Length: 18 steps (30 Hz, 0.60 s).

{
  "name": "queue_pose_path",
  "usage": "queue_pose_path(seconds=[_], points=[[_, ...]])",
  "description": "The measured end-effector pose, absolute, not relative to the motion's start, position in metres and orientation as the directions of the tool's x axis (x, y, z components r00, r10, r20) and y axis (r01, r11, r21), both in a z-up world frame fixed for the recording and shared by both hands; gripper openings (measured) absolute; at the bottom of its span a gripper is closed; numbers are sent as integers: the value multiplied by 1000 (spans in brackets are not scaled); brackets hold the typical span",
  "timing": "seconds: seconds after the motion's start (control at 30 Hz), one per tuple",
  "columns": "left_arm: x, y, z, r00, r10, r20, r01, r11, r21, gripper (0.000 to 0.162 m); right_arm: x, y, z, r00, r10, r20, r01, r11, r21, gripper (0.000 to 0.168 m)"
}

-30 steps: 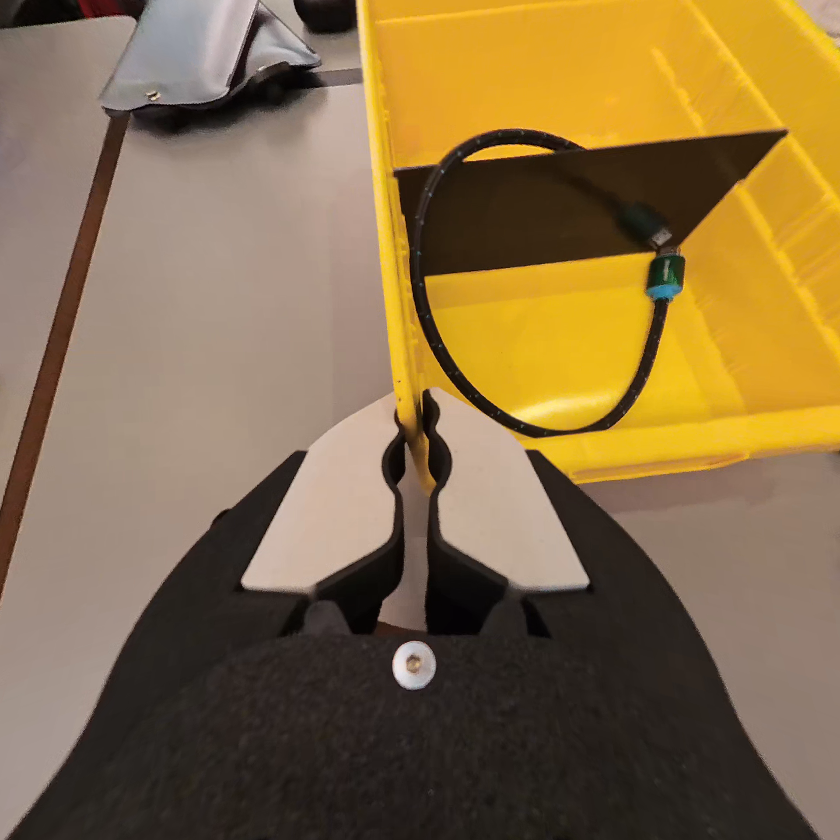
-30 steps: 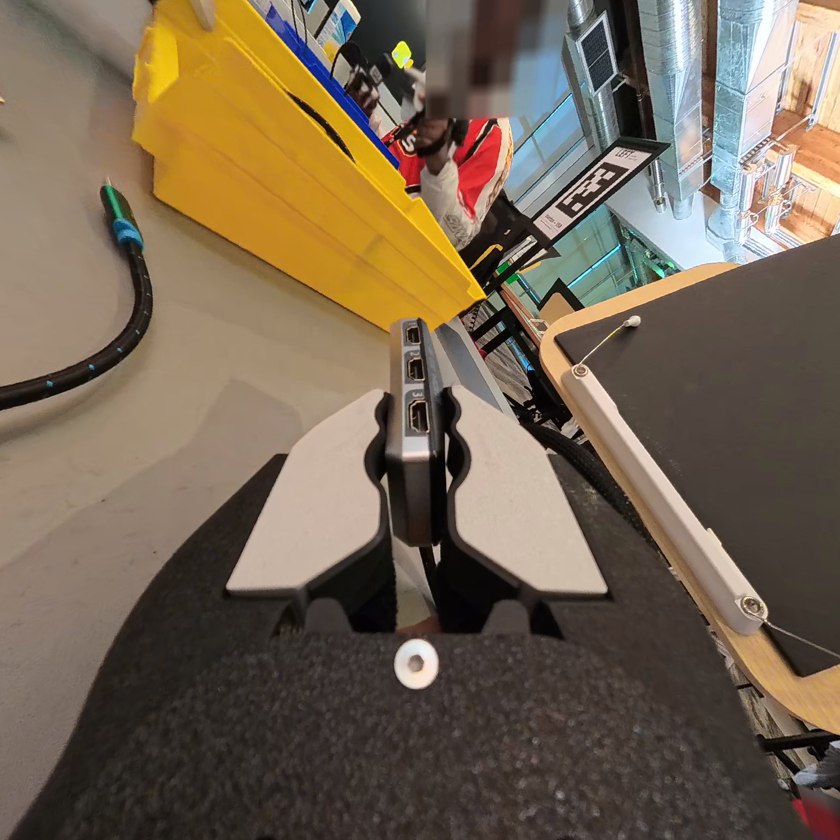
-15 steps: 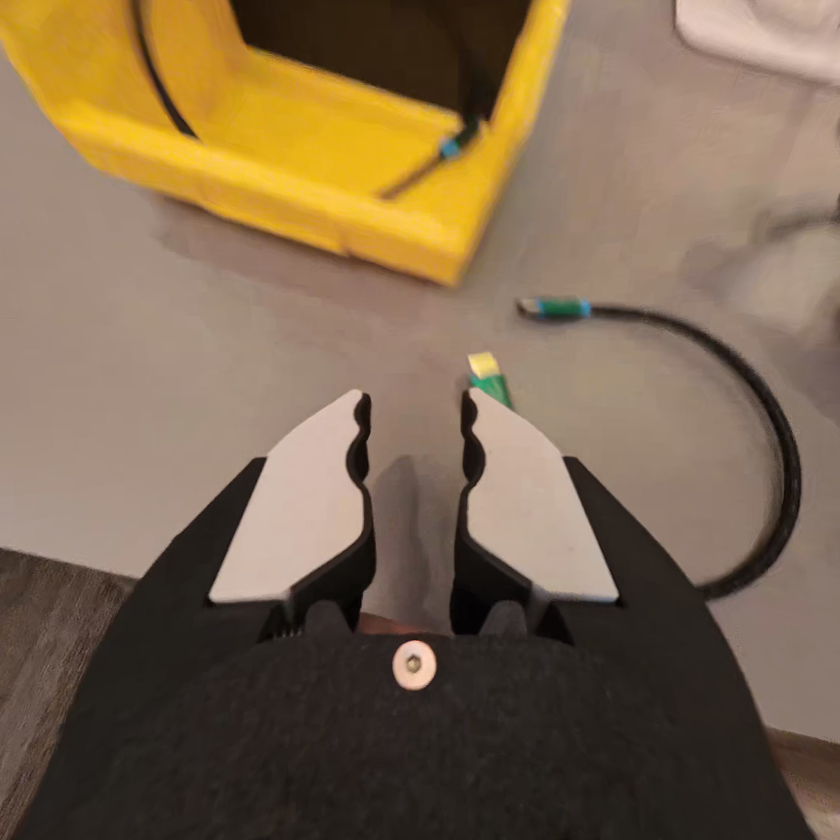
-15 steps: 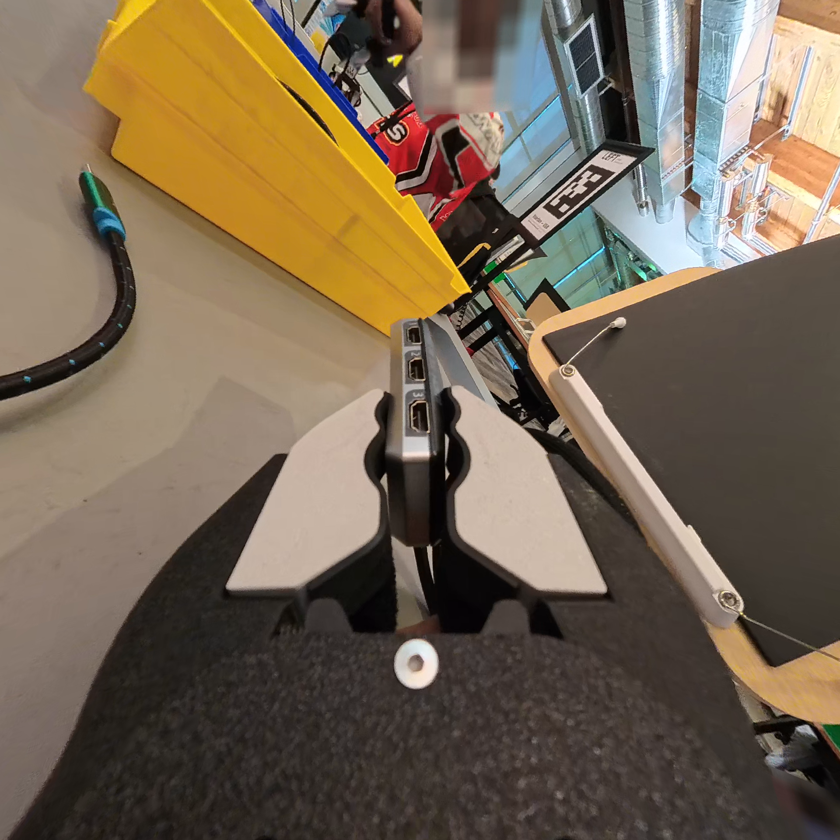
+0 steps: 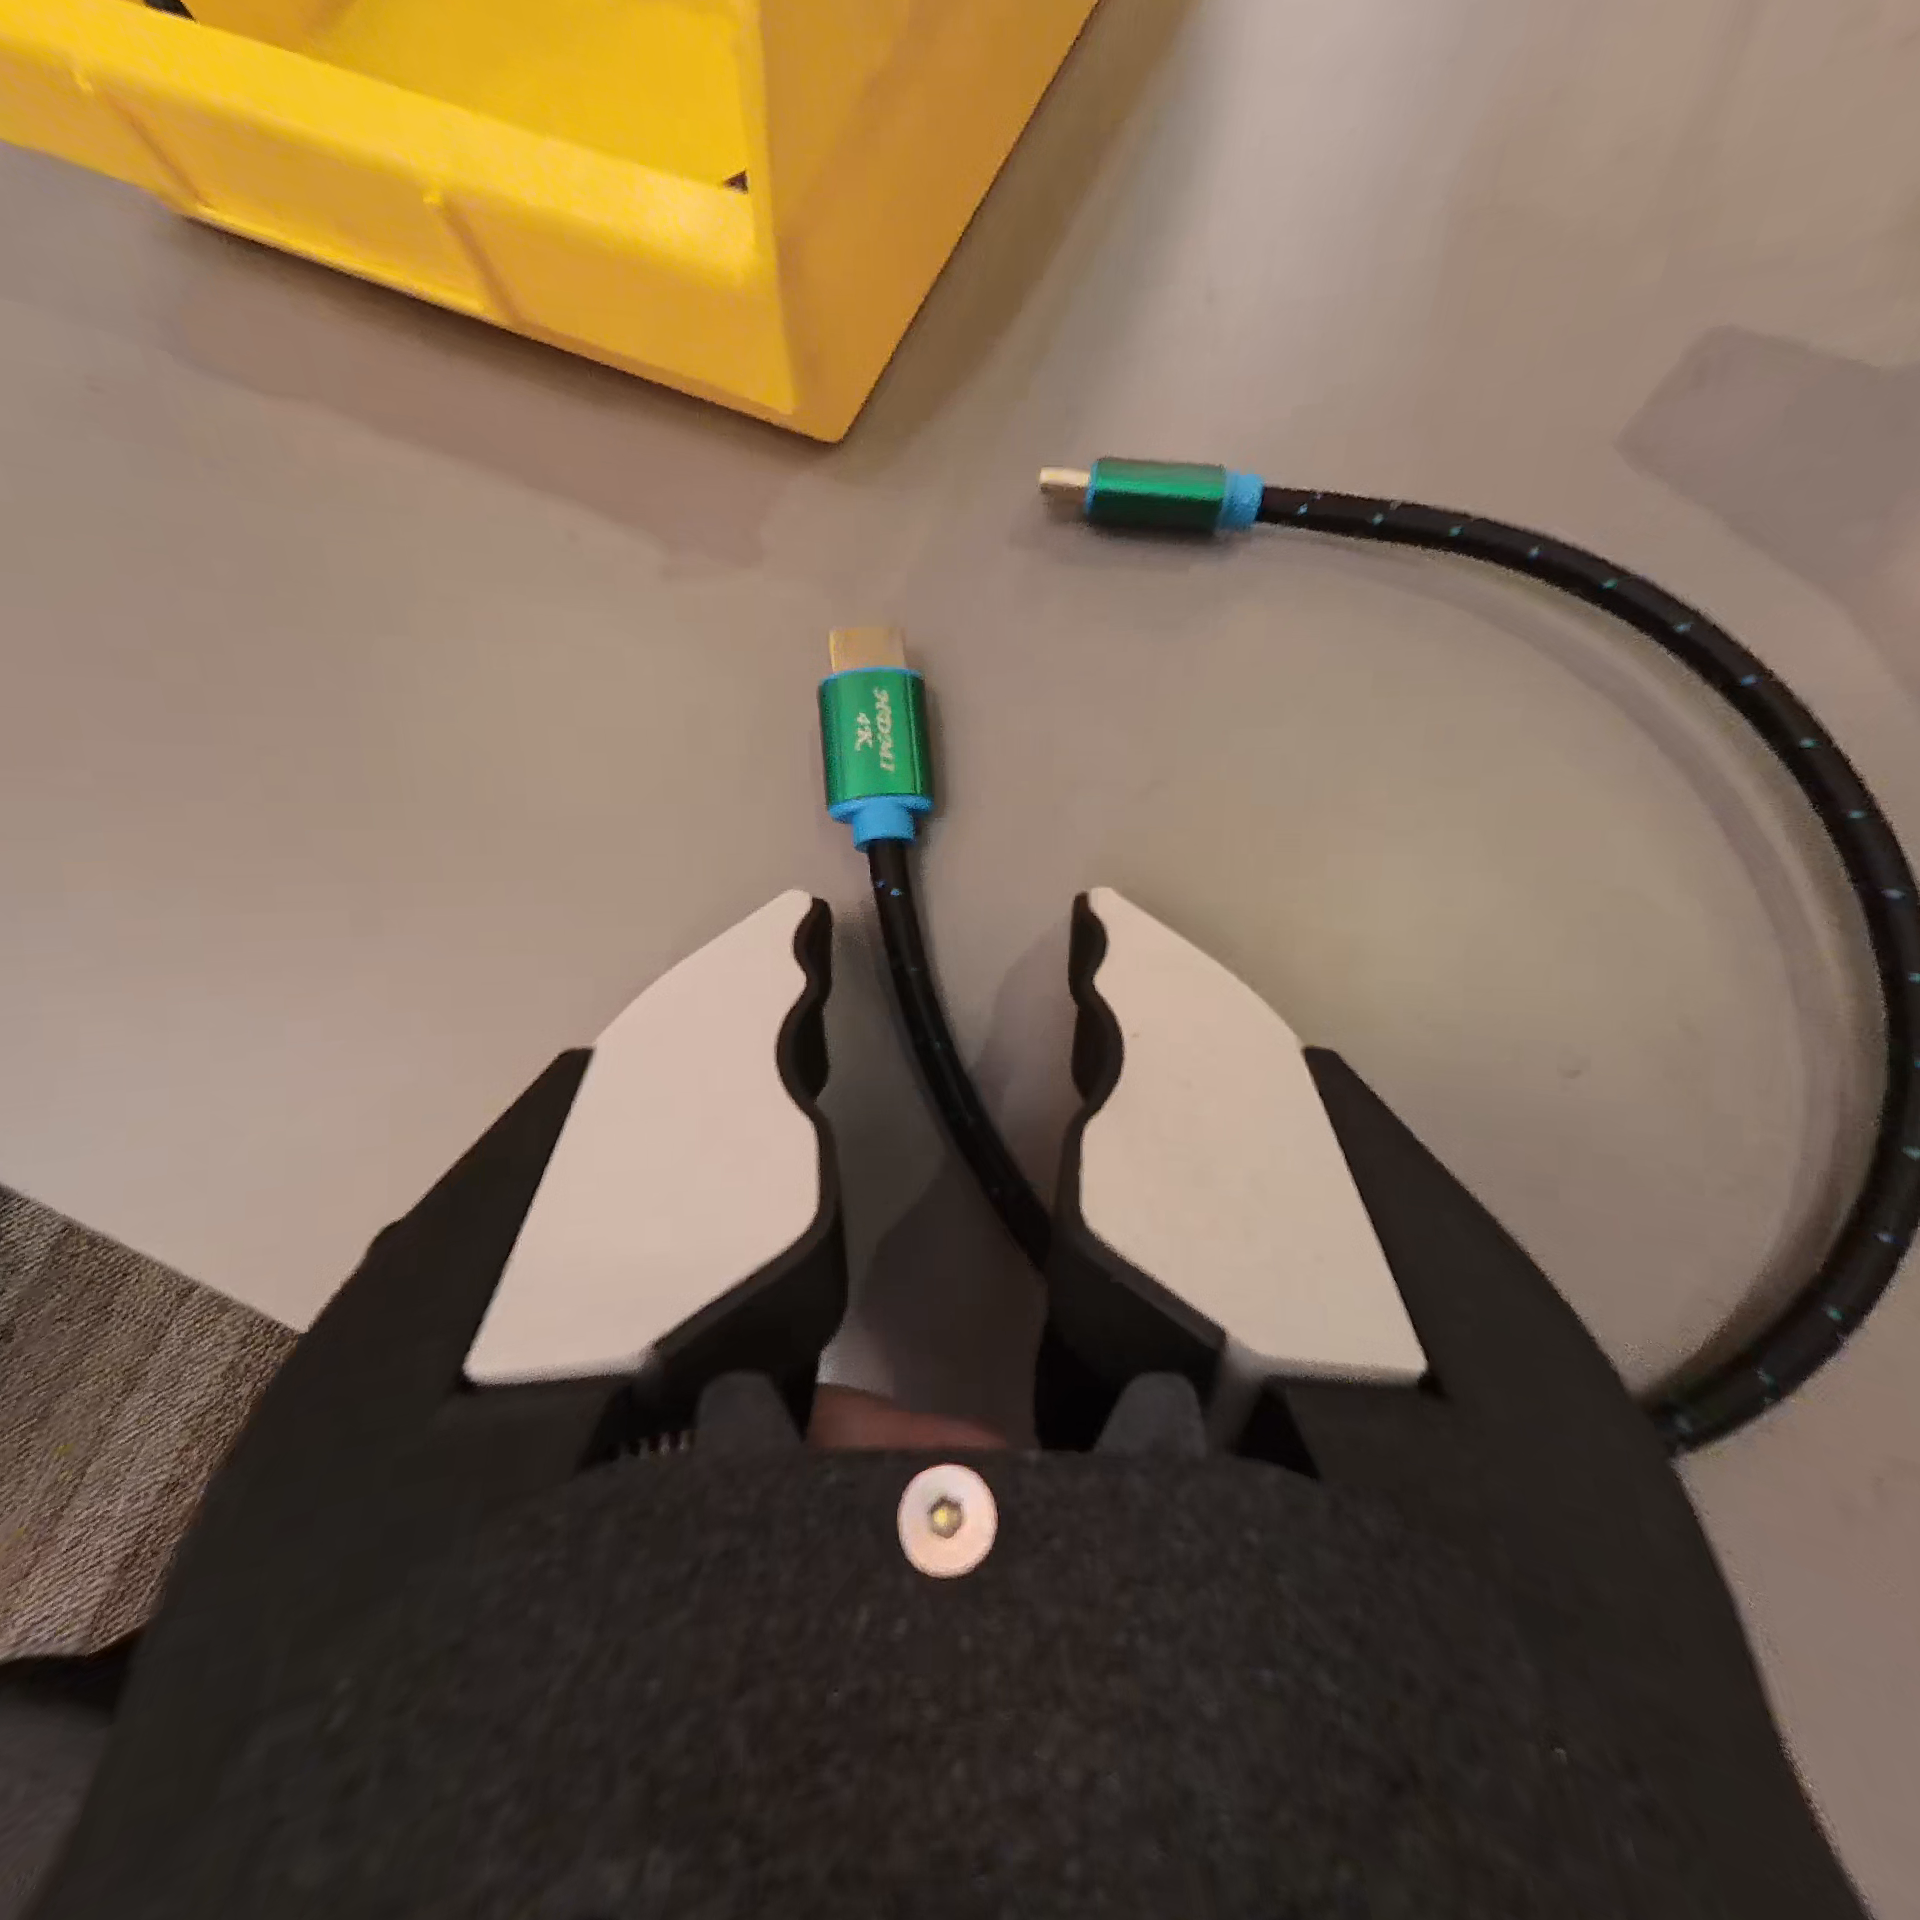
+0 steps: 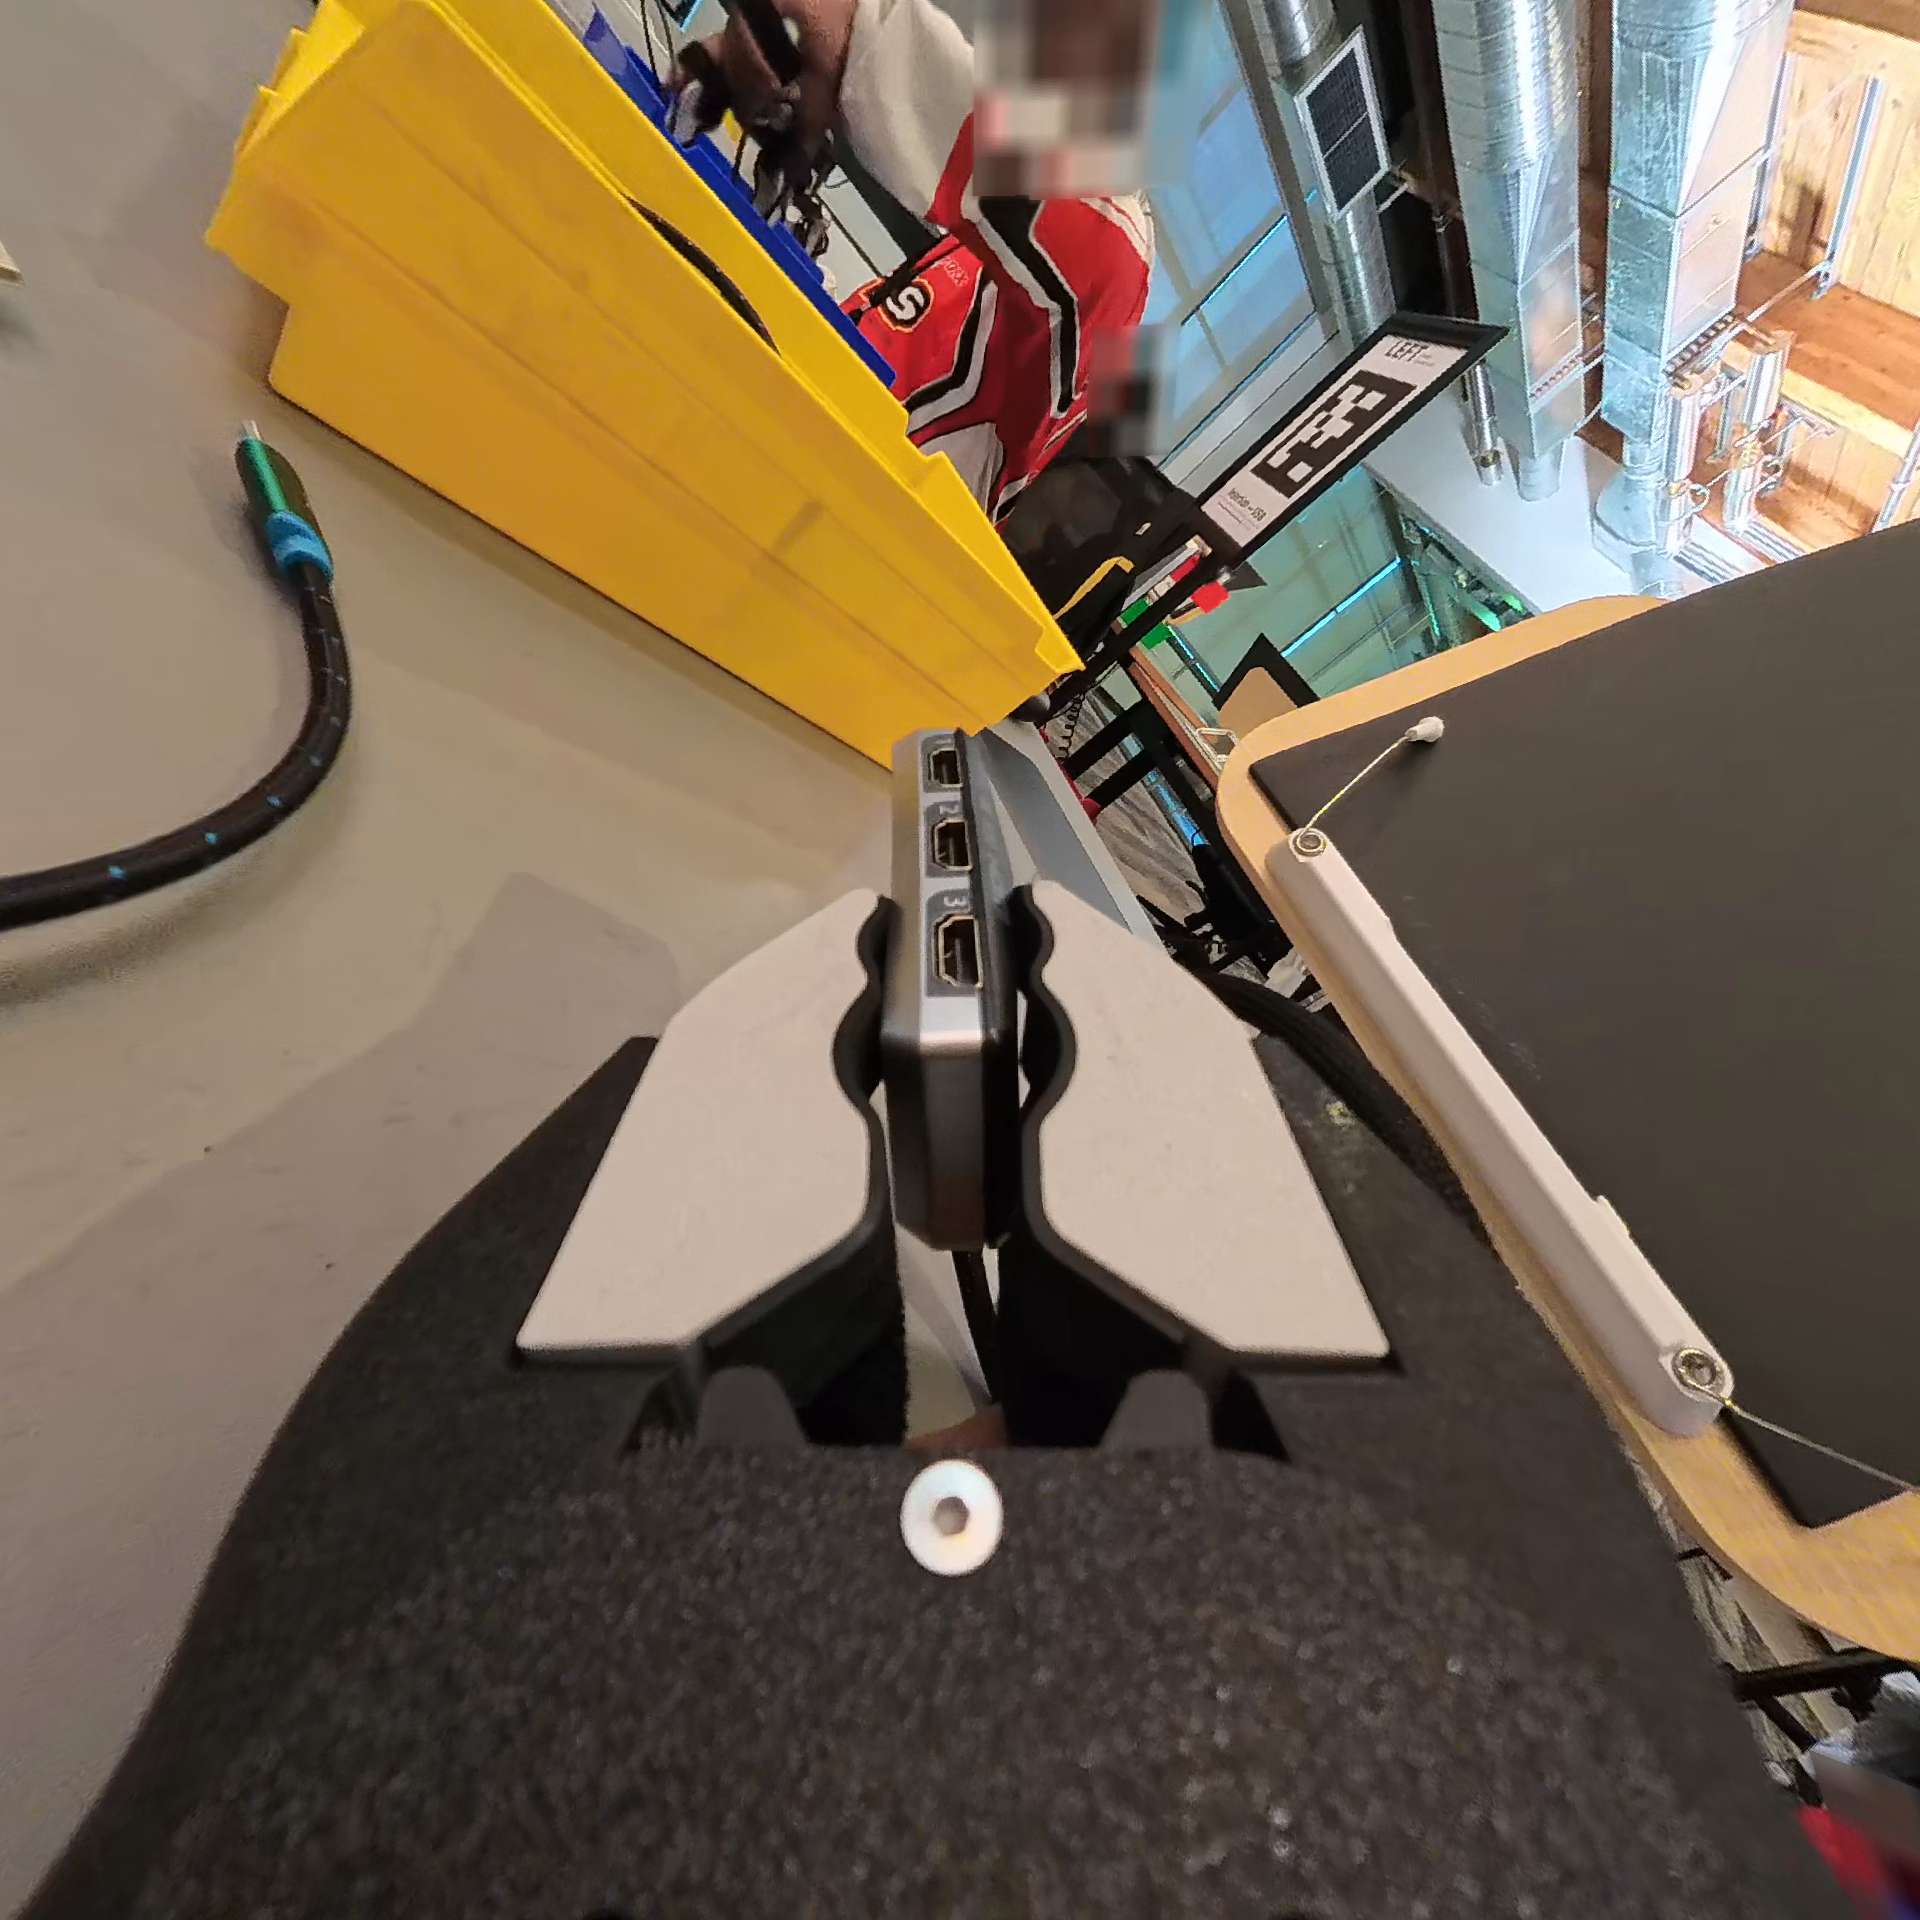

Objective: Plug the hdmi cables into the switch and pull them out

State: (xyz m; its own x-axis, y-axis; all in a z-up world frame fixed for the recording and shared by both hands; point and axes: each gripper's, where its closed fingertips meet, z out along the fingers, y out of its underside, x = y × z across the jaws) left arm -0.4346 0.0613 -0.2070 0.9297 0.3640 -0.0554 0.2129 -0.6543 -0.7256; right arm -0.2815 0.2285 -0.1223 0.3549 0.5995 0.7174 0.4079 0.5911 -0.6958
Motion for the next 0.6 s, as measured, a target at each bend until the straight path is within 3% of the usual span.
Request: queue_pose_path(seconds=[0.1, 0.17, 0.37, 0.5, 0.6], points=[[-433, 62, -210, 940, 341, 3, 243, -662, -709, 33, -282, 228, -122, 354, 603, 714, 406, 589, -699, 21], [-439, 61, -210, 949, 317, -2, 225, -678, -699, 7, -282, 228, -123, 353, 606, 713, 405, 588, -700, 21], [-435, 67, -210, 987, 160, -24, 98, -713, -694, 7, -282, 228, -122, 352, 606, 713, 406, 588, -700, 21], [-421, 77, -200, 995, -38, -97, -94, -725, -682, 6, -282, 228, -121, 356, 603, 714, 402, 591, -699, 21], [-404, 91, -173, 968, -244, -50, -216, -718, -662, 6, -282, 228, -122, 350, 596, 723, 406, 599, -690, 21]])
